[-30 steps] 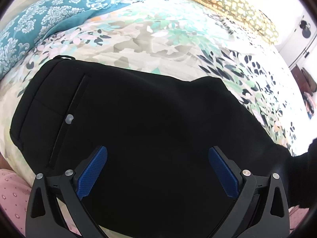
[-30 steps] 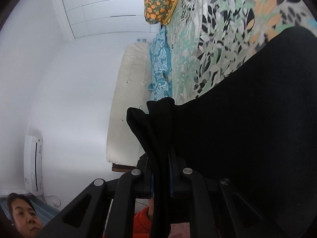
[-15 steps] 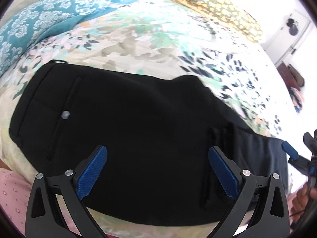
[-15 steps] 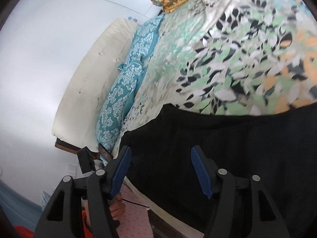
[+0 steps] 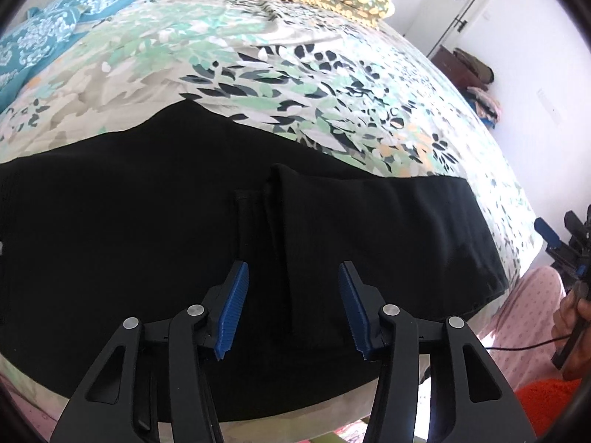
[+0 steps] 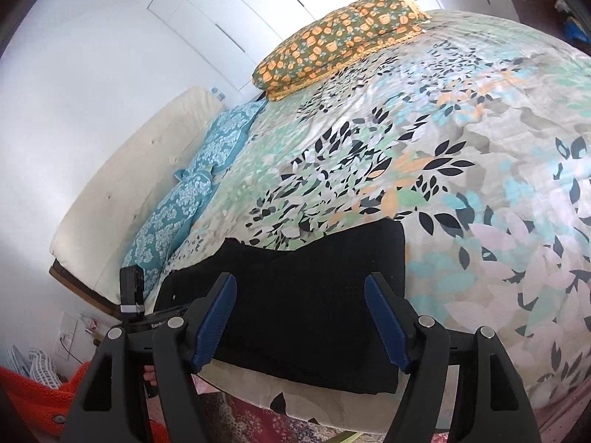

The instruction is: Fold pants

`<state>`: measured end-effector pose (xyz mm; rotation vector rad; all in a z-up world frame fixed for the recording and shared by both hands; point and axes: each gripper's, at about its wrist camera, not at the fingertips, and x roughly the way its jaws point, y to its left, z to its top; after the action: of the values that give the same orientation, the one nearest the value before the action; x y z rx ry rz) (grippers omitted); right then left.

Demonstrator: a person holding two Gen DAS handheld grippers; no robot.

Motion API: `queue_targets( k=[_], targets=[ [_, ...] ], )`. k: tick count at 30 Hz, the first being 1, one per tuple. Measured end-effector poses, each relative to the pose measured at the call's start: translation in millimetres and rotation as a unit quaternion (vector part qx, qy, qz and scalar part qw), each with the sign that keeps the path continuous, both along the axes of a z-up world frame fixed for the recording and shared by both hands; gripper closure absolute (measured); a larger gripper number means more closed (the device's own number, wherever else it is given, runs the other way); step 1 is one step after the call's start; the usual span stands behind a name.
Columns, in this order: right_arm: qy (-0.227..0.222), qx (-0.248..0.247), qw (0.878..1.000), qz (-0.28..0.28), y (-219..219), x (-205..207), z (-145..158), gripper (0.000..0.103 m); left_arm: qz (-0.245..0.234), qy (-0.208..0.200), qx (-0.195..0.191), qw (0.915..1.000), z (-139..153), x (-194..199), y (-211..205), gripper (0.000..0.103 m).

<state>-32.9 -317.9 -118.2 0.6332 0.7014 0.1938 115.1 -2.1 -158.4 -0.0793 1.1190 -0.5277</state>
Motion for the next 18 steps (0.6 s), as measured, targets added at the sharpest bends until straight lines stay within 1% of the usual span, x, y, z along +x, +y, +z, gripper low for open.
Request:
queue_targets(
  k=[2, 3, 4, 5, 7, 10, 11, 12, 13, 14, 15, 17, 18],
  targets=[
    [0.002, -0.009, 1.000, -0.005, -1.1, 4.9, -0.1, 0.031, -0.008, 0.003, 0.006, 0.9999, -4.2, -1.5, -7.0, 0.052],
    [0.003, -0.013, 1.000, -0.007, -1.1, 6.7, -0.6, 0.031, -0.012, 0.007, 0.008, 0.9999, -6.9, -2.5, -9.8, 0.063],
    [0.003, -0.014, 1.000, -0.006, -0.4, 8.1, -1.7, 0.031, -0.017, 0.014, 0.010, 0.9997, -9.6, -3.1, -11.9, 0.091],
    [0.004, -0.013, 1.000, -0.004, 1.2, 9.9, -3.3, 0.031, -0.017, 0.017, 0.020, 0.9995, -12.0, -3.4, -13.9, 0.099],
    [0.007, -0.009, 1.000, 0.002, 3.6, 11.6, -5.7, 0.031, -0.013, 0.011, 0.027, 0.9995, -9.4, -5.5, -12.0, 0.101],
    [0.003, -0.001, 1.000, 0.025, 11.8, 11.9, -5.5, 0.031, -0.010, -0.002, 0.035, 0.9993, 3.7, -14.8, -1.3, 0.101],
    [0.003, 0.006, 0.999, 0.037, 15.9, 13.1, -6.3, 0.026, -0.011, -0.004, 0.043, 0.9990, 4.5, -17.1, 1.8, 0.101],
    [0.007, 0.015, 0.999, 0.048, 20.7, 15.0, -9.5, 0.017, -0.011, -0.004, 0.058, 0.9982, 3.1, -19.4, 4.4, 0.101],
    [0.018, 0.029, 0.998, 0.062, 26.4, 18.0, -16.0, 0.014, -0.011, -0.002, 0.069, 0.9976, 1.0, -19.7, 5.5, 0.101],
    [0.037, 0.045, 0.995, 0.079, 32.2, 23.7, -26.3, 0.012, -0.012, 0.006, 0.082, 0.9965, -4.7, -18.9, 5.8, 0.101],
    [0.070, 0.056, 0.992, 0.092, 38.3, 30.0, -40.3, 0.012, -0.013, 0.013, 0.084, 0.9963, -8.5, -17.0, 5.1, 0.100],
    [0.153, 0.052, 0.981, 0.104, 48.9, 40.9, -73.7, 0.011, -0.012, 0.020, 0.082, 0.9964, -11.2, -14.0, 4.5, 0.095],
    [0.176, 0.043, 0.978, 0.103, 51.7, 42.4, -84.5, 0.011, -0.010, 0.023, 0.080, 0.9965, -10.7, -12.7, 4.2, 0.089]
  ],
)
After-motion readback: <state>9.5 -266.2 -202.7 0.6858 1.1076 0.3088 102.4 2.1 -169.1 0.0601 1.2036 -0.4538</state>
